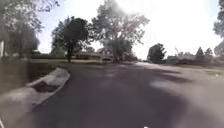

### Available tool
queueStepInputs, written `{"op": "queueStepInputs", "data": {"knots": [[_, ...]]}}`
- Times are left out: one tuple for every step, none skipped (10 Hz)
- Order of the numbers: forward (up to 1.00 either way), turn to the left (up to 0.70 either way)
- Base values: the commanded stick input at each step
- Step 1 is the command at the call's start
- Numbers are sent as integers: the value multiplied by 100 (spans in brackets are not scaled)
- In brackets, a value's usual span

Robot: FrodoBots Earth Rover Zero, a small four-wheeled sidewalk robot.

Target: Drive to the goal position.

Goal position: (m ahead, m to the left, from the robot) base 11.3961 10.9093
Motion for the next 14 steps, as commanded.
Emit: {"op": "queueStepInputs", "data": {"knots": [[100,0],[100,0],[100,0],[100,0],[100,0],[100,0],[100,0],[100,0],[100,0],[100,0],[100,0],[100,0],[100,0],[100,0]]}}
